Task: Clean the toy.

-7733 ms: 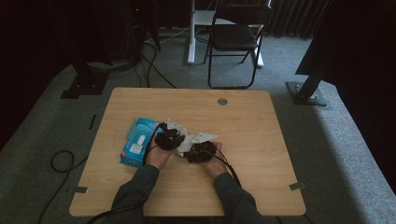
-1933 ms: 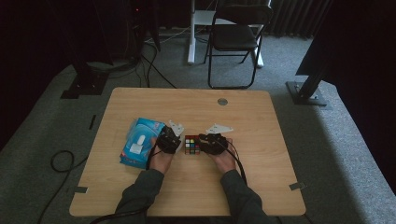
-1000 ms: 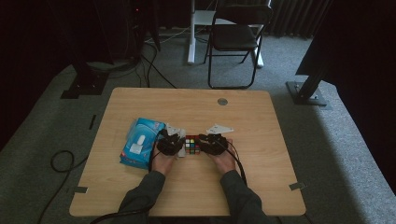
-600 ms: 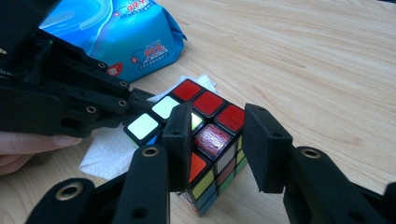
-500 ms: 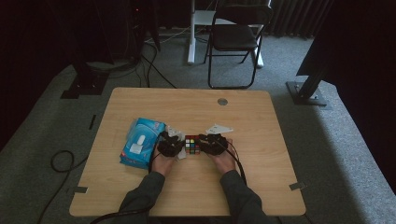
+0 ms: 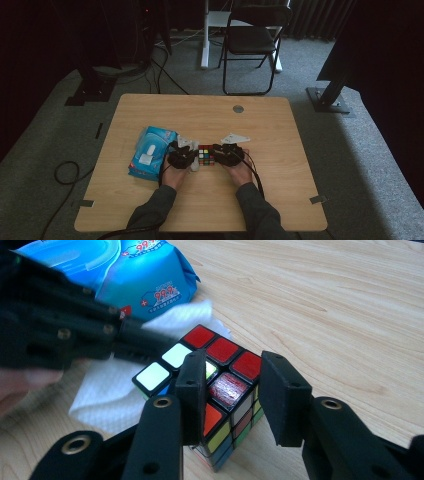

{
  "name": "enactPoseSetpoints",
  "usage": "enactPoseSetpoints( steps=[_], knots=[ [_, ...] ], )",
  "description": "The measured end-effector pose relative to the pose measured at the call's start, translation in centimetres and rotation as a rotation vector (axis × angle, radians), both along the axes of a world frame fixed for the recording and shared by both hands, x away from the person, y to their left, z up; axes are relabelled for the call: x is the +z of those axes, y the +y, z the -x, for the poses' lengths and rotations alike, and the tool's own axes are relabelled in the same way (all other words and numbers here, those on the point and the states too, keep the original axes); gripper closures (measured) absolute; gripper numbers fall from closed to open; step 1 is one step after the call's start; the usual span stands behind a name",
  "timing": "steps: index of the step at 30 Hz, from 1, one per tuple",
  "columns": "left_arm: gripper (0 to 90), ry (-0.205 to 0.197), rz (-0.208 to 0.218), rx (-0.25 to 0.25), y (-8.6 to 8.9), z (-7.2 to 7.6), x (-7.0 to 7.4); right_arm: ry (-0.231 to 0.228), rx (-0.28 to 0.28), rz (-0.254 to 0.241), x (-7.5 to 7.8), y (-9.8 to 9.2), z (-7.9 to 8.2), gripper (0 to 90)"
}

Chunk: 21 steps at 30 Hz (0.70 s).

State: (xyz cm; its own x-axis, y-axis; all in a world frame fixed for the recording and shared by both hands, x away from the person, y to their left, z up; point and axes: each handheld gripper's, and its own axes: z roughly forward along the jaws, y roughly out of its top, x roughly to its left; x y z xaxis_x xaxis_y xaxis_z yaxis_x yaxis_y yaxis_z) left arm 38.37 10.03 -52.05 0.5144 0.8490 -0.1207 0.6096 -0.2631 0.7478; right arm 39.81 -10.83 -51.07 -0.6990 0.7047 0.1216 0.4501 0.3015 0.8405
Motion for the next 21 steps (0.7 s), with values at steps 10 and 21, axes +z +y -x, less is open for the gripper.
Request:
enactPoseSetpoints(
  steps=[10, 21],
  knots=[
    [88.4, 0.031, -0.029, -0.032, -0.2, 0.8, -1.3, -0.007, -0.004, 0.004, 0.0, 0.0, 0.1, 65.9],
    [88.3, -0.02, 0.027, -0.077, 0.4, 2.5, 0.9, 0.0, -0.006, -0.002, 0.0, 0.0, 0.0, 65.9]
  ],
)
